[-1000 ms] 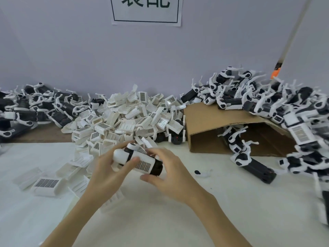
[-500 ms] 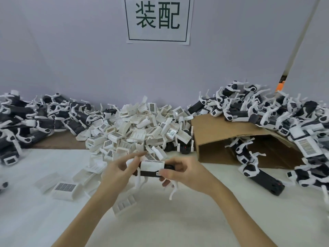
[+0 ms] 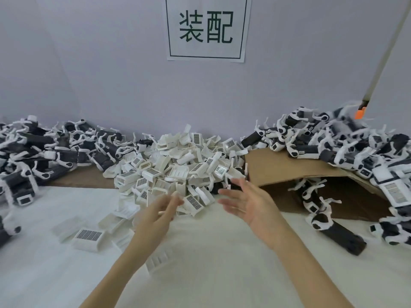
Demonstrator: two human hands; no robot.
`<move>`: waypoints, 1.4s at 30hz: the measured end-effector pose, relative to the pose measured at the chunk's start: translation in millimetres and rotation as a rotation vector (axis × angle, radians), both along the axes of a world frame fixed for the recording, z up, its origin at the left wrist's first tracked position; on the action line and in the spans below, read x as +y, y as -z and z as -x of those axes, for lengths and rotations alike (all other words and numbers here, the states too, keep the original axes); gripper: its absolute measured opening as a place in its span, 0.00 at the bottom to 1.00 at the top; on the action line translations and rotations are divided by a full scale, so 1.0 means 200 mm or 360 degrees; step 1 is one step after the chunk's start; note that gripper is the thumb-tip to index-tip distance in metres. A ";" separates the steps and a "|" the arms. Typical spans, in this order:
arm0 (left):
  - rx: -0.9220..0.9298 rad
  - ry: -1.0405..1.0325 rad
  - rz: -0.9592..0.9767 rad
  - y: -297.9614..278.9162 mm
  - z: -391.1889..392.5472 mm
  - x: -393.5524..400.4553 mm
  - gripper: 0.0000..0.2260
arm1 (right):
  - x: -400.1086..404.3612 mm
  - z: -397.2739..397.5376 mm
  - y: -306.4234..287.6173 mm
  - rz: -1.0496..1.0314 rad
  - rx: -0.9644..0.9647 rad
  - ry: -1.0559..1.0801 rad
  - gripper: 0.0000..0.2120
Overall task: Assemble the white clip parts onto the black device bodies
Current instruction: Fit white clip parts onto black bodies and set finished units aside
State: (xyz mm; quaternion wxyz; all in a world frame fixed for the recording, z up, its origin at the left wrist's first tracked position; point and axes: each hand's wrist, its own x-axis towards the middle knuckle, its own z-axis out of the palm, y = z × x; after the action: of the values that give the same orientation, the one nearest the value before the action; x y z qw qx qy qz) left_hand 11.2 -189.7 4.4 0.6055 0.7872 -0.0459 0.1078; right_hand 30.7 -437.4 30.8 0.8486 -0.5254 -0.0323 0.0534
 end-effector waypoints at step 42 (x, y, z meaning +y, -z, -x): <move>0.0243 -0.0903 -0.0927 0.01 -1.20 1.00 0.15 | 0.13 -0.32 0.34 -0.0821 0.0382 -0.0236 0.20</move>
State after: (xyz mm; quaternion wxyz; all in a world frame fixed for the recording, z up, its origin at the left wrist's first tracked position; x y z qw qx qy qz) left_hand 251.7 10.9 2.3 0.3055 0.9127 0.1894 0.1944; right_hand 94.5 -411.6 -37.2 0.9456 -0.2786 0.0177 0.1671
